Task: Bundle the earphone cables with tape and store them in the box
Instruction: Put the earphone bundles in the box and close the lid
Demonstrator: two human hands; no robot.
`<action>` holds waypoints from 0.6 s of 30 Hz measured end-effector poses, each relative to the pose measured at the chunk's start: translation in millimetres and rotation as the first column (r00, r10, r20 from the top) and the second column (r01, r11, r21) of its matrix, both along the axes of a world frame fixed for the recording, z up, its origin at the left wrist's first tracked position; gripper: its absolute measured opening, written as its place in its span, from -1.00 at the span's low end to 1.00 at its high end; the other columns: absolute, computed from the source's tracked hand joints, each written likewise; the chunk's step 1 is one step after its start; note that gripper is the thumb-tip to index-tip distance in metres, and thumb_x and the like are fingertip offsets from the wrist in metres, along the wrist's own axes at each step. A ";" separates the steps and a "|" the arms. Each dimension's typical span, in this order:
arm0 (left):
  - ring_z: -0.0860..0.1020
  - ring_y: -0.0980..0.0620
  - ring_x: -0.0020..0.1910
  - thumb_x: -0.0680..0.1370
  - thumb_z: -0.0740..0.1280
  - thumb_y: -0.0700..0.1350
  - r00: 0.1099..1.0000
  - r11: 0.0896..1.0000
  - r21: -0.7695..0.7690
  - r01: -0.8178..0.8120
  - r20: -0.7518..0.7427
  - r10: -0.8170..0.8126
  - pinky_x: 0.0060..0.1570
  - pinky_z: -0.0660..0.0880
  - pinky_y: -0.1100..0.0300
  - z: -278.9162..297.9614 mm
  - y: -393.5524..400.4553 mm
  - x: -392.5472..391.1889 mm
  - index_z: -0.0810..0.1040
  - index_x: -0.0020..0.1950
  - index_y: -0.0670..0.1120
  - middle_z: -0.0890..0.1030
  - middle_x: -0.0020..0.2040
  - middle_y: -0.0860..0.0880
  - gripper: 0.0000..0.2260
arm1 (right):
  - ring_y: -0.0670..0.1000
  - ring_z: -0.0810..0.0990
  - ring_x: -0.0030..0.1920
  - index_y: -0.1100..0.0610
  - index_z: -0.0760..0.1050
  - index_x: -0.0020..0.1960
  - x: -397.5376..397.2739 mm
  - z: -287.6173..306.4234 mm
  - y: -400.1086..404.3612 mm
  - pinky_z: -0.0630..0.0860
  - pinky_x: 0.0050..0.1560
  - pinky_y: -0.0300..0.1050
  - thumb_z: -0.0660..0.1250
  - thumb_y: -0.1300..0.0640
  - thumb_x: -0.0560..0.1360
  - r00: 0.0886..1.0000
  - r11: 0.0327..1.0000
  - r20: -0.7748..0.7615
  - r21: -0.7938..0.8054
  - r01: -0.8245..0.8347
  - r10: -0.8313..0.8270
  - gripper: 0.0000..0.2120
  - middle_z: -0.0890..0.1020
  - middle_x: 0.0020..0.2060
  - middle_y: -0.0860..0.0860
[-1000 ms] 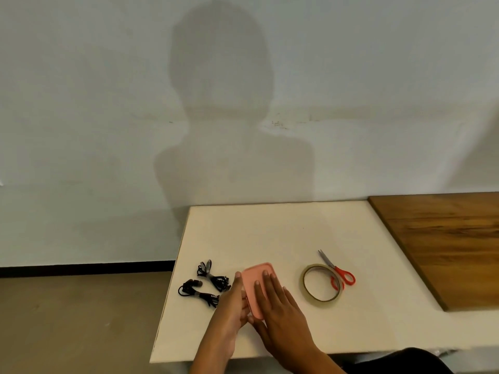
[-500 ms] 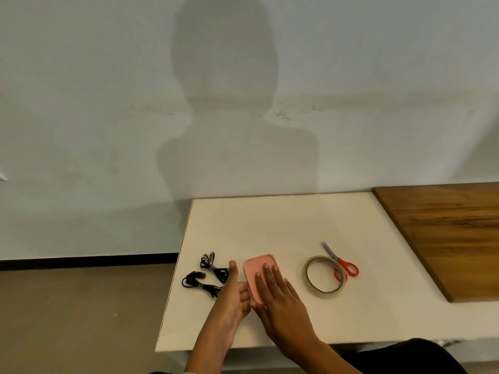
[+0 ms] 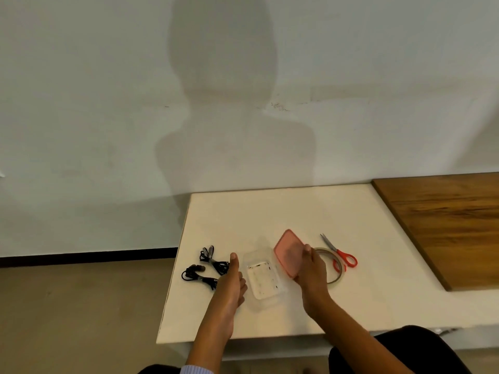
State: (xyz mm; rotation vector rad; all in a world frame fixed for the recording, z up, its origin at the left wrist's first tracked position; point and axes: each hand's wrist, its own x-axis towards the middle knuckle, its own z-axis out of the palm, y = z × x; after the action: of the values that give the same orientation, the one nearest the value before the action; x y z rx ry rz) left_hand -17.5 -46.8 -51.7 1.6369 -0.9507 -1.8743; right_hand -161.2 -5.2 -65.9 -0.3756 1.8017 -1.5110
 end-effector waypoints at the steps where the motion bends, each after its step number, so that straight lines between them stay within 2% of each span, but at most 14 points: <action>1: 0.49 0.04 -0.06 0.54 0.06 0.29 1.000 1.000 -0.007 0.007 0.008 -0.007 -0.16 0.35 0.19 -0.7 -0.7 0.8 0.47 -0.02 -0.04 0.47 -0.05 -0.09 -0.57 | 0.10 0.49 0.10 0.06 0.40 0.12 -4.7 -0.2 -4.9 0.47 0.23 0.17 0.05 0.05 0.64 0.998 0.999 0.068 0.031 0.009 -0.011 -0.81 0.51 0.05 0.04; 3: 0.50 -0.03 0.20 0.58 0.06 0.22 1.000 1.000 -0.006 0.020 0.021 -0.020 0.04 0.38 0.15 1.0 0.1 2.7 0.44 0.29 -0.13 0.53 0.18 -0.12 -0.49 | 0.13 0.50 0.09 0.14 0.41 0.21 -11.3 -3.1 -12.6 0.50 0.20 0.17 0.05 0.16 0.64 0.991 0.992 0.128 0.118 -0.044 0.029 -0.76 0.51 0.08 0.09; 4: 0.48 -0.04 0.26 0.59 0.05 0.21 0.999 1.000 -0.006 0.031 0.030 -0.031 0.10 0.37 0.14 3.1 1.2 3.8 0.40 0.35 -0.15 0.51 0.24 -0.12 -0.48 | 0.13 0.51 0.10 0.17 0.39 0.28 -12.9 -4.4 -15.2 0.51 0.19 0.16 0.06 0.19 0.63 0.990 0.981 0.116 0.170 -0.095 0.076 -0.73 0.50 0.12 0.11; 6: 0.50 -0.02 0.20 0.60 0.06 0.19 0.998 0.998 -0.029 0.054 0.045 -0.053 0.07 0.37 0.15 5.9 2.4 5.6 0.46 0.26 -0.10 0.53 0.16 -0.08 -0.55 | 0.13 0.51 0.12 0.23 0.35 0.34 -11.9 -4.2 -16.4 0.49 0.23 0.10 0.07 0.24 0.61 0.977 0.939 -0.008 0.280 -0.201 0.211 -0.68 0.49 0.16 0.11; 7: 0.52 0.02 0.06 0.59 0.08 0.19 0.997 0.998 -0.036 0.054 0.054 -0.052 -0.03 0.37 0.17 4.3 1.7 6.1 0.50 0.09 -0.06 0.53 0.03 -0.04 -0.62 | 0.13 0.50 0.16 0.25 0.34 0.34 -10.9 -1.8 -15.0 0.45 0.26 0.05 0.08 0.25 0.60 0.956 0.916 -0.098 0.326 -0.233 0.277 -0.68 0.48 0.18 0.11; 9: 0.43 0.10 -0.23 0.58 0.11 0.18 0.997 0.999 -0.044 0.026 0.076 -0.022 -0.23 0.31 0.23 5.4 0.3 6.9 0.43 -0.22 -0.03 0.44 -0.22 0.03 -0.66 | 0.13 0.44 0.25 0.27 0.31 0.35 -9.3 5.7 -13.5 0.39 0.25 -0.05 0.10 0.24 0.61 0.871 0.868 -0.268 0.406 -0.286 0.412 -0.68 0.46 0.23 0.12; 10: 0.38 0.11 -0.29 0.58 0.12 0.17 0.996 0.999 -0.045 0.014 0.089 -0.010 -0.28 0.28 0.24 7.0 0.3 7.7 0.38 -0.28 -0.02 0.40 -0.28 0.04 -0.66 | 0.12 0.44 0.26 0.27 0.32 0.34 -9.0 9.9 -13.2 0.38 0.24 -0.08 0.11 0.23 0.61 0.801 0.841 -0.358 0.449 -0.302 0.479 -0.68 0.47 0.26 0.14; 12: 0.37 0.11 -0.29 0.59 0.13 0.15 0.994 0.999 -0.046 0.003 0.113 0.002 -0.28 0.28 0.24 8.2 0.0 9.6 0.37 -0.28 -0.02 0.39 -0.29 0.04 -0.66 | 0.10 0.45 0.27 0.26 0.34 0.33 -8.6 13.7 -13.2 0.38 0.23 -0.13 0.13 0.21 0.61 0.691 0.808 -0.469 0.507 -0.300 0.551 -0.69 0.46 0.30 0.14; 16: 0.48 0.03 -0.07 0.61 0.12 0.09 0.995 0.997 -0.074 -0.023 0.094 0.030 -0.01 0.34 0.18 11.6 0.6 17.4 0.49 -0.12 -0.07 0.50 -0.13 -0.04 -0.70 | 0.07 0.43 0.32 0.23 0.31 0.38 -5.3 11.2 -14.4 0.38 0.27 -0.17 0.14 0.19 0.61 0.580 0.782 -0.548 0.548 -0.296 0.603 -0.64 0.33 0.42 0.11; 18: 0.50 -0.01 0.01 0.62 0.12 0.08 0.995 0.996 -0.075 -0.051 0.084 0.057 0.05 0.34 0.16 15.6 2.7 22.2 0.51 -0.02 -0.10 0.53 -0.06 -0.07 -0.70 | 0.07 0.40 0.36 0.19 0.30 0.41 -3.0 10.4 -15.3 0.37 0.31 -0.14 0.13 0.18 0.61 0.525 0.783 -0.593 0.550 -0.290 0.611 -0.63 0.27 0.46 0.08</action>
State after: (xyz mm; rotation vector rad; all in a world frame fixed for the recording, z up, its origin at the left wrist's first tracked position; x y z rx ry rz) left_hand 4.7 -44.1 -36.1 1.6945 -0.9876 -1.7261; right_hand -164.2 -20.5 -55.5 -1.3301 2.2949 -0.5706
